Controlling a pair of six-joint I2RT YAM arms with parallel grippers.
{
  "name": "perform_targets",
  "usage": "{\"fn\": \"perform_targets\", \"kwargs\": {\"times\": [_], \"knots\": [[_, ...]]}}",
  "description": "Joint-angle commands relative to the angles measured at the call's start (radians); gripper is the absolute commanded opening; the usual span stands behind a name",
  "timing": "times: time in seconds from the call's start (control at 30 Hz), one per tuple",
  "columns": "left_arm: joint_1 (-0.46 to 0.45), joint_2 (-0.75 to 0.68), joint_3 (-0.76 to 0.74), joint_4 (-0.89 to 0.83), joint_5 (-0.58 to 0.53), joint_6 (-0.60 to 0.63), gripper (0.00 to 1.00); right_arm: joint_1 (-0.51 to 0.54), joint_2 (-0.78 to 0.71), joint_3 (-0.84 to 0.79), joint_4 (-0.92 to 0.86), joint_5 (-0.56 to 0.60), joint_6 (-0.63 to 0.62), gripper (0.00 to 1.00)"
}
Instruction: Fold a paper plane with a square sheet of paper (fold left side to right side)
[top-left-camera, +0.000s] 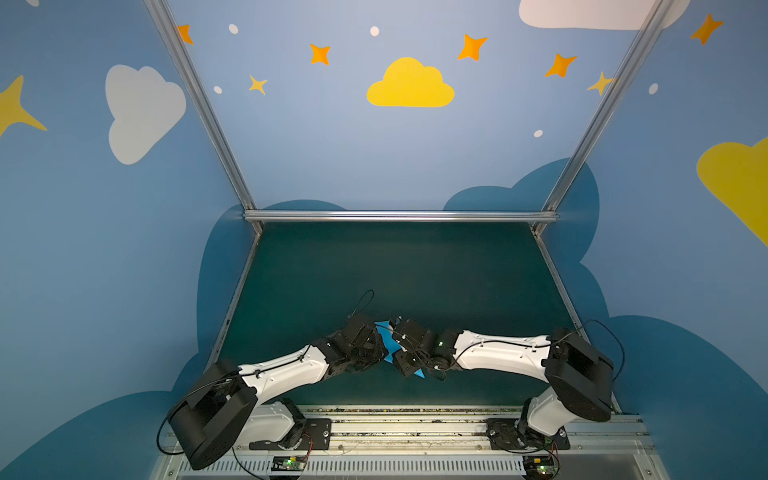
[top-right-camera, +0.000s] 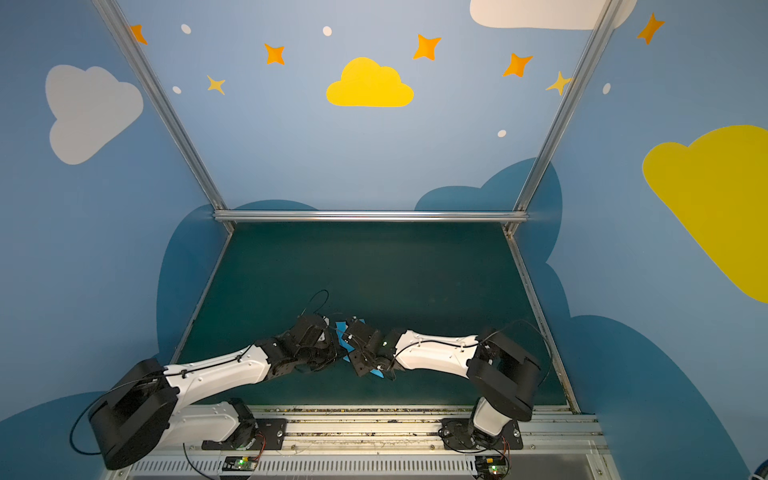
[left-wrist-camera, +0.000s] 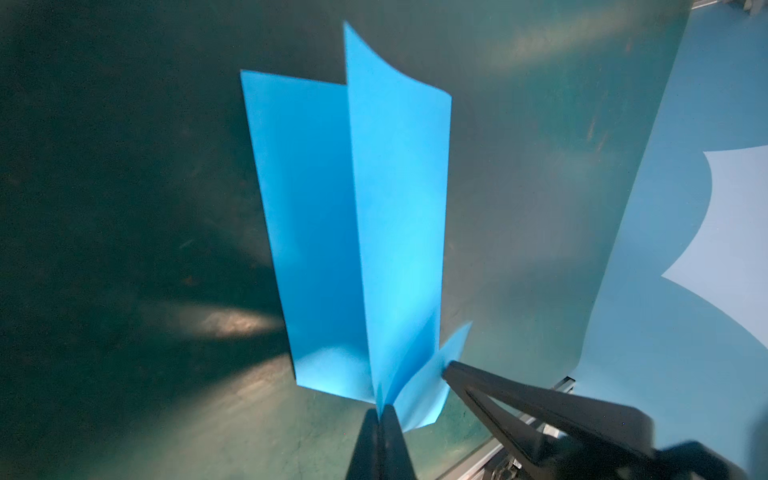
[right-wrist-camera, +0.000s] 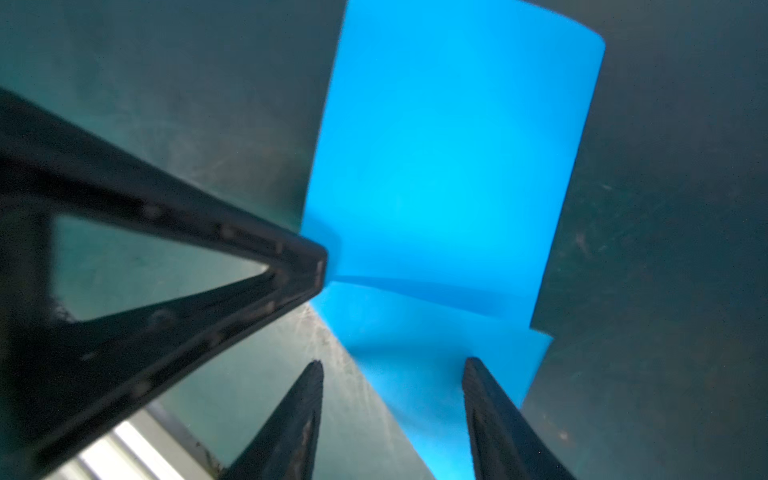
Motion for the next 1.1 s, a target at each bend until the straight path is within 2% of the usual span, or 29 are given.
{"fn": "perform_targets", "kwargs": {"times": [0.0,0.33,0.73,0.9,1.07], "knots": [[0.010,-0.016,0.007,-0.006,0.015,-0.004,0.04,0.008,0.029,0.014,-0.015,0.025,-0.011,0.52],[0.023,-0.015,0.007,-0.003,0.026,0.002,0.04,0.007,0.042,0.002,-0.001,0.020,0.003,0.46],[0.034,-0.017,0.004,-0.007,0.036,0.010,0.04,0.008,0.042,-0.026,0.010,0.040,0.013,0.31],[0.043,-0.020,0.009,-0.013,0.044,0.019,0.04,0.008,0.038,-0.044,0.013,0.059,0.015,0.31],[0.050,-0.014,0.016,-0.015,0.058,0.029,0.04,0.008,0.024,-0.061,0.015,0.091,0.015,0.43]]}}
